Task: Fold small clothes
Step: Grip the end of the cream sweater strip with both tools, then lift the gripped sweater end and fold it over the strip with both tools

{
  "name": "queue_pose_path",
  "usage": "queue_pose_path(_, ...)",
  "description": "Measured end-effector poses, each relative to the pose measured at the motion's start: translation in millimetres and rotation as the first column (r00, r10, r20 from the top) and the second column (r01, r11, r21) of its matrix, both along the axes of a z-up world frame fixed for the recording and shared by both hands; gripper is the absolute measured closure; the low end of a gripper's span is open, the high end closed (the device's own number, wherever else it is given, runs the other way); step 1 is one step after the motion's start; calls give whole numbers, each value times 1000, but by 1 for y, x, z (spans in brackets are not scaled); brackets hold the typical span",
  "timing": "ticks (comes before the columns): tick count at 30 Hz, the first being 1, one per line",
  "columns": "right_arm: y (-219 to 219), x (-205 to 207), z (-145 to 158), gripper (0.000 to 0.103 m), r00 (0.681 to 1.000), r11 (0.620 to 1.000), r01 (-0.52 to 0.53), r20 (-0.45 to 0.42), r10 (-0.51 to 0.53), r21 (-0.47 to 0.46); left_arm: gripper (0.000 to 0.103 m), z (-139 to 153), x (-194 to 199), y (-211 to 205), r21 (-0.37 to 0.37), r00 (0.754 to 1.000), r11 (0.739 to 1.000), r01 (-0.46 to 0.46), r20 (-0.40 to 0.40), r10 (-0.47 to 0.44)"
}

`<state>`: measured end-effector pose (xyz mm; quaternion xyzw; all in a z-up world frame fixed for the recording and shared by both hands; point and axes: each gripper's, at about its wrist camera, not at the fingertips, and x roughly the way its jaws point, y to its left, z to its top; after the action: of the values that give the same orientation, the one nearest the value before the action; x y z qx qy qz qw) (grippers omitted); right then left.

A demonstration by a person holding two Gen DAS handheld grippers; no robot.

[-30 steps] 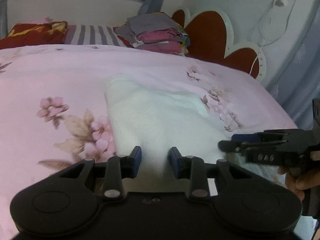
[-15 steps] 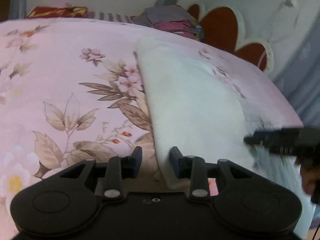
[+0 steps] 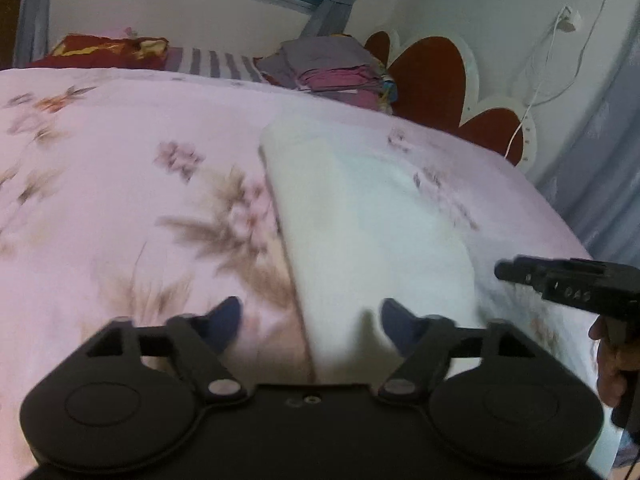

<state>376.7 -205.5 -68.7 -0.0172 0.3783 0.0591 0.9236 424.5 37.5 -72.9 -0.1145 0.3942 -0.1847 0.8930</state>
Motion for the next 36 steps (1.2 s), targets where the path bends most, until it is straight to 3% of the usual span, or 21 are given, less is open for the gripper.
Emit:
queue_pose_path(3,8,28,17,70,997,995,-21,82,13,102,31,1,45,-8,-33,1000,999,-25,-15,24)
queue_pose_path(5,20,55,13,72,996,992,-49,79,41,113,19,-3,67,-14,-82,998,996,-25,-51,21)
queue_pose_path(6,24,66,9,72,996,993,-62,76,55,105,18,-7,77,-18,-89,997,996,-20,-70,14)
queue_pose_path(7,27,76,2,72,995,993,-78,62,73,94,27,-15,86,-23,-58,995,998,-10,-96,5)
queue_pose_path(8,30,86,-9,73,996,995,-84,36,82,48,29,-25,92,-29,2,991,1000,3,-132,-2)
queue_pose_path(9,32,96,-26,71,998,997,-66,-3,66,-44,29,-29,91,-27,-14,993,1000,-6,-117,4)
queue_pose_path(10,22,98,-34,67,998,998,-57,15,58,-32,29,-30,91,-27,-16,993,1000,-7,-119,5)
queue_pose_path(12,4,99,-36,63,1000,997,-25,-15,26,71,28,-28,88,-28,6,994,1000,4,-113,-3)
queue_pose_path(15,-9,100,-39,58,999,992,-31,-33,36,126,24,-27,85,-24,-18,993,1000,-19,-119,17)
queue_pose_path(17,-14,102,-38,44,998,987,-19,-58,29,157,14,-23,82,-21,-20,991,999,-36,-133,33)
queue_pose_path(18,-20,102,-36,43,997,979,6,-82,11,206,10,-20,81,-18,-13,990,999,-51,-131,48)
queue_pose_path(21,-69,99,-31,43,993,864,89,-115,-37,495,7,-16,82,-7,-53,989,996,-68,-132,61)
queue_pose_path(23,-90,108,-40,43,980,786,148,-195,-36,600,18,-21,89,-1,-131,983,988,-76,-174,53)
queue_pose_path(24,-98,112,-49,43,972,739,170,-233,-17,652,21,-24,92,2,-185,979,980,-78,-198,41)
queue_pose_path(26,-104,122,-63,43,954,680,191,-296,41,708,24,-31,95,6,-255,969,961,-103,-242,40)
queue_pose_path(32,-115,131,-81,43,941,571,188,-312,127,799,27,-38,101,9,-273,960,954,-125,-277,46)
queue_pose_path(36,-103,143,-82,44,925,568,130,-306,227,813,33,-35,114,-2,-222,959,970,-101,-281,35)
